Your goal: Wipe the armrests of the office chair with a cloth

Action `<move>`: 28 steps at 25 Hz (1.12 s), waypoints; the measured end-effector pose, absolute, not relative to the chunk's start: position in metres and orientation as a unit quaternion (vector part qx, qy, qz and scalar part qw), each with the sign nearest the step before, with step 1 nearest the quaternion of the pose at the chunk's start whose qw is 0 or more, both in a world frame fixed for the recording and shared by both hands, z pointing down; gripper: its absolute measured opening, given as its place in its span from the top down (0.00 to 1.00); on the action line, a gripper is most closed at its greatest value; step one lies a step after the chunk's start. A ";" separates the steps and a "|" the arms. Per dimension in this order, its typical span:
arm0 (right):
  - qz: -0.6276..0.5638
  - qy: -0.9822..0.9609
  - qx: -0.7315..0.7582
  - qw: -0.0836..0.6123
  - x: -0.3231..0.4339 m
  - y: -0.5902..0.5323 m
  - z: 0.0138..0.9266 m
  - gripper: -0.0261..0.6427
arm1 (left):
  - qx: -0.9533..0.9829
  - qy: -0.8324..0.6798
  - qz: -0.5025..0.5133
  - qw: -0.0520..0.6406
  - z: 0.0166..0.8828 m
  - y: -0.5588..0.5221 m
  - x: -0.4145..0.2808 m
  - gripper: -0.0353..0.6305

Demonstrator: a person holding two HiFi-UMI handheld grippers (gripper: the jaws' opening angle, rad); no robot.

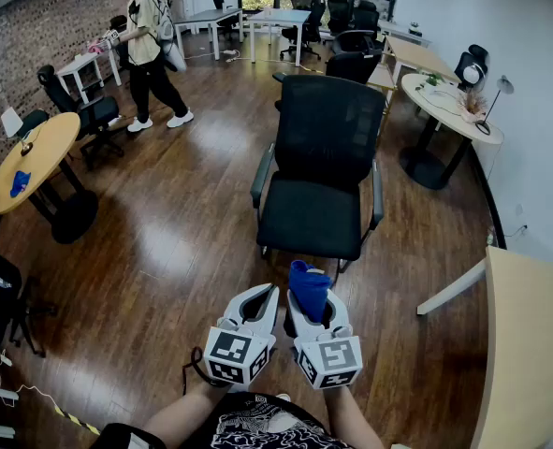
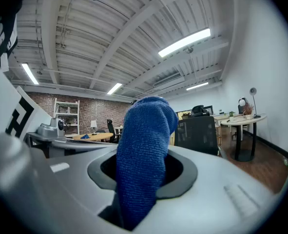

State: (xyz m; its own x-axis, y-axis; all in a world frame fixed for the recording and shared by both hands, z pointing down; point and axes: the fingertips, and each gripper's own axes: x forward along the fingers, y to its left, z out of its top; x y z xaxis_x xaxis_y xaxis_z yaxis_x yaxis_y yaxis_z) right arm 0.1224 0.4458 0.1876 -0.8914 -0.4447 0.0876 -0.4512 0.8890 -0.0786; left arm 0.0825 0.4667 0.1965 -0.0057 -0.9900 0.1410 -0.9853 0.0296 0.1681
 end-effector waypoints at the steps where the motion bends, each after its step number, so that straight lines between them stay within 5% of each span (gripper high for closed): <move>1: 0.047 -0.972 0.228 0.035 0.116 0.442 0.190 0.76 | 0.695 -0.711 -0.012 0.109 0.198 0.462 0.076 0.94; 28: 0.033 -0.966 0.244 0.083 -0.131 0.265 0.190 0.75 | 0.713 -0.687 -0.041 0.132 0.202 0.273 -0.167 0.94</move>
State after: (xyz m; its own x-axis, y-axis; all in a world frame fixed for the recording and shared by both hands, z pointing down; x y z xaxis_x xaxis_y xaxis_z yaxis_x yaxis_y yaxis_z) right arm -0.1305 0.2647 0.1897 -0.8675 -0.4654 0.1760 -0.4763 0.8790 -0.0232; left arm -0.1669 0.2726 0.2016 0.0523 -0.9910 0.1232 -0.9692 -0.0207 0.2455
